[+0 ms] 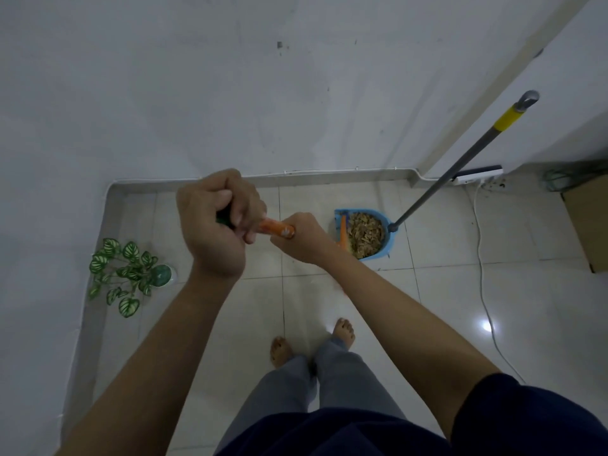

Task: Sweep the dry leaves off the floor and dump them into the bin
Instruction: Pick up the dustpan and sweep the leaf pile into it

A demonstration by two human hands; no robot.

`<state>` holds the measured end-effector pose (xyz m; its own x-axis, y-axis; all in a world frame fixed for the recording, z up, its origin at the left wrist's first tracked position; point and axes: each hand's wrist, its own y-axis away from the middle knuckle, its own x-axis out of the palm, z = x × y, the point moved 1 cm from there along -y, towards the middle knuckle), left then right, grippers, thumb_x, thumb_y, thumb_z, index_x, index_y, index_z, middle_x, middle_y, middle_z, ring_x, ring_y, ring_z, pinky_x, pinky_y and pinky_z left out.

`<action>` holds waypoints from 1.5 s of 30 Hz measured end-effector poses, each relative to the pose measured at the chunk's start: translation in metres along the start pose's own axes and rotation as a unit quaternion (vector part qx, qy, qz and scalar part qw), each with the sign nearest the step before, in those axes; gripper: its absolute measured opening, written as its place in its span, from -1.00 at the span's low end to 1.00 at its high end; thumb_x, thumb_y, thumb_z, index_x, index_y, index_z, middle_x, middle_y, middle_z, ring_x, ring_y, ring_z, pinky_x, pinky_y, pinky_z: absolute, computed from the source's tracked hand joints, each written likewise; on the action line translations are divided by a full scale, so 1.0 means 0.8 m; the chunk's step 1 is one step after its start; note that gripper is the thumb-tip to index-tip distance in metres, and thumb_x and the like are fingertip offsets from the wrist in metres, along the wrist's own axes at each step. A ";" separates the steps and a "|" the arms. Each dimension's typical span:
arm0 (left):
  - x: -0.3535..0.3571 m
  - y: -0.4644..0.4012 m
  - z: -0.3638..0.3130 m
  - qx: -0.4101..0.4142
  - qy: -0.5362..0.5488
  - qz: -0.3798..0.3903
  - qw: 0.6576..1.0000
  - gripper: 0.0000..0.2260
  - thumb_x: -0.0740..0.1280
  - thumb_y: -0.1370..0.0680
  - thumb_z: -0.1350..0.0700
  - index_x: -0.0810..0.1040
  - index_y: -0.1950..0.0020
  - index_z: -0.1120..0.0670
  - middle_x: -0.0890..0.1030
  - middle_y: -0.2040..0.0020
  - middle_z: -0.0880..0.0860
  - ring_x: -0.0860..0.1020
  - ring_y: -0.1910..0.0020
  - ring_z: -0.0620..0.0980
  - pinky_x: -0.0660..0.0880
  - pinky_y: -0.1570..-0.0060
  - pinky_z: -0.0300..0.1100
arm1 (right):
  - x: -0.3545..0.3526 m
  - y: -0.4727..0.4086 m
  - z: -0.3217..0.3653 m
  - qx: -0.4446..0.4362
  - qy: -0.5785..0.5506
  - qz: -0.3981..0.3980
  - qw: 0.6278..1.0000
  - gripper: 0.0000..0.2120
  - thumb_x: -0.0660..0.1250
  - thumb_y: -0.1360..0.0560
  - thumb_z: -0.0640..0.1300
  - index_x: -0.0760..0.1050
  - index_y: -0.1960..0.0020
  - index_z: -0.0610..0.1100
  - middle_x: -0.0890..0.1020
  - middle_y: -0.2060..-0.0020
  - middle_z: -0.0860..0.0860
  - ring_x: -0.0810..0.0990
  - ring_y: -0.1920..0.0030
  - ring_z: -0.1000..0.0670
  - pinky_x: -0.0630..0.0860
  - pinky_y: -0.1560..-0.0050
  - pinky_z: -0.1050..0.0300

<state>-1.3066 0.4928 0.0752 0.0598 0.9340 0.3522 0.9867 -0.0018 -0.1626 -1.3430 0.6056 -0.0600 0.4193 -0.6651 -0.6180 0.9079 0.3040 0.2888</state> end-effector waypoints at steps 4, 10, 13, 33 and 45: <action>0.003 -0.011 -0.032 0.049 -0.012 0.027 0.998 -0.77 0.07 -0.34 0.10 0.35 0.52 -0.04 0.28 0.63 -0.14 0.19 0.66 -0.07 0.15 0.50 -0.15 | -0.004 0.001 0.032 -0.038 -0.036 -0.048 0.997 -0.52 0.32 -0.42 -0.21 0.14 0.56 -0.06 0.37 0.52 -0.12 0.27 0.51 0.02 0.16 0.51 0.26; 0.004 -0.006 -0.019 0.029 -0.036 0.035 0.998 -0.78 0.10 -0.33 0.09 0.33 0.53 -0.03 0.29 0.63 -0.14 0.20 0.66 -0.06 0.12 0.51 -0.11 | 0.010 -0.002 0.026 -0.012 -0.047 -0.020 0.999 -0.54 0.32 -0.43 -0.20 0.16 0.55 -0.08 0.30 0.60 0.02 0.25 0.56 0.10 0.20 0.53 0.29; 0.005 0.009 0.006 -0.011 -0.049 0.037 0.998 -0.81 0.12 -0.31 0.08 0.31 0.53 -0.02 0.28 0.63 -0.11 0.21 0.65 -0.06 0.08 0.49 -0.02 | 0.015 0.005 0.005 0.028 -0.028 -0.001 0.999 -0.56 0.33 -0.44 -0.16 0.20 0.52 -0.10 0.29 0.59 0.04 0.24 0.55 0.12 0.16 0.51 0.29; 0.032 0.056 -0.023 -0.031 0.059 0.181 0.981 -0.77 0.29 -0.33 -0.09 0.38 0.47 -0.02 0.33 0.61 -0.12 0.28 0.63 -0.09 0.35 0.39 -0.25 | -0.009 0.147 -0.007 0.087 -0.029 -0.047 0.995 -0.61 0.30 -0.42 -0.14 0.26 0.54 -0.09 0.39 0.54 -0.01 0.34 0.51 0.03 0.24 0.50 0.21; 0.084 0.189 0.107 -0.154 -0.052 0.079 0.984 -0.78 0.10 -0.32 0.10 0.30 0.55 0.03 0.29 0.61 -0.01 0.19 0.56 0.13 0.25 0.44 -0.14 | 0.008 0.194 -0.154 0.132 0.066 0.085 0.985 -0.61 0.32 -0.38 -0.21 0.22 0.53 -0.06 0.35 0.54 0.00 0.31 0.49 0.06 0.18 0.47 0.24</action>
<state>-1.1662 0.5857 -0.0049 0.2166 0.9446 0.2465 0.9663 -0.2435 0.0840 -1.1989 0.7329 -0.1091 0.5775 -0.5196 -0.6297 0.7994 0.2035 0.5653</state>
